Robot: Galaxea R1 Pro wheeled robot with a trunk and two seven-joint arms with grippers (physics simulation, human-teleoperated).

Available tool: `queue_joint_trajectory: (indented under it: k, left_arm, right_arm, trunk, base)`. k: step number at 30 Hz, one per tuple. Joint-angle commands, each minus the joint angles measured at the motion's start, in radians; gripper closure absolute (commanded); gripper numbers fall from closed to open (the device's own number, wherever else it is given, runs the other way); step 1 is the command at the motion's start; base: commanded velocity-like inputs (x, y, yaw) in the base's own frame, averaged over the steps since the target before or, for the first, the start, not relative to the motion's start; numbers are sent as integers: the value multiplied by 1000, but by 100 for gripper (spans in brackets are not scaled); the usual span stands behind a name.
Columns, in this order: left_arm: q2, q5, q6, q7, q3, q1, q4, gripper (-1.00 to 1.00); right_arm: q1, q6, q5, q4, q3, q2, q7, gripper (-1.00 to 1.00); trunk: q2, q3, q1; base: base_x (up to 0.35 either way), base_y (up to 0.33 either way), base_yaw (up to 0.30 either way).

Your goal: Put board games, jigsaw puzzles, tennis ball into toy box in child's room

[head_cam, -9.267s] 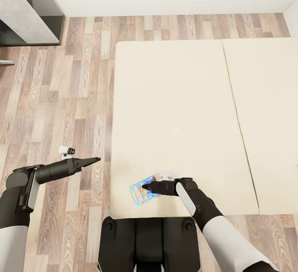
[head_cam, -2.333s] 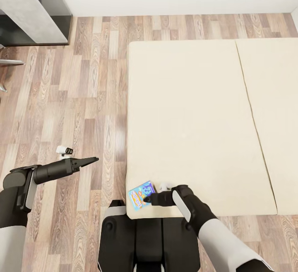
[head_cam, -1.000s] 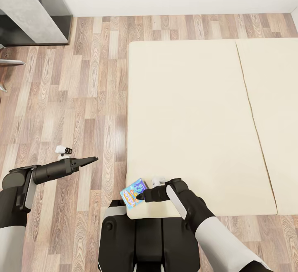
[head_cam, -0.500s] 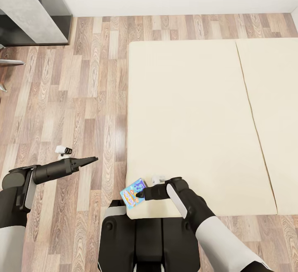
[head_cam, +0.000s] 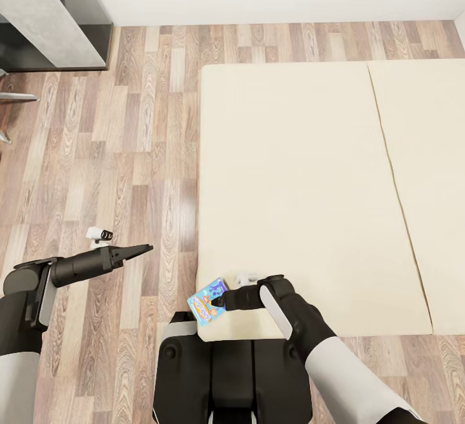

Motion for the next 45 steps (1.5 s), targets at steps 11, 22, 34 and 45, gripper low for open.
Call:
queue_joint_trajectory:
  k: [11, 22, 34, 45]
  left_arm:
    - [0, -1, 11, -5, 0, 0, 0, -100]
    - [0, -1, 11, -5, 0, 0, 0, -100]
    - [1, -1, 11, -5, 0, 0, 0, -100]
    - [1, -1, 11, -5, 1, 0, 0, -100]
  right_arm:
    - [0, -89, 6, 10, -1, 0, 7, -100]
    - [0, -121, 10, 45, 0, 2, 7, -100]
    - [0, -144, 5, 107, -1, 5, 8, -100]
    - [0, -149, 2, 110, -1, 6, 9, -100]
  trunk:
    - [-2, -1, 1]
    - [-2, -1, 1]
    - [-2, -1, 1]
    - [-2, -1, 1]
  base:
    - [0, 0, 0]
    - [0, 0, 0]
    - [0, 0, 0]
    - [0, 0, 0]
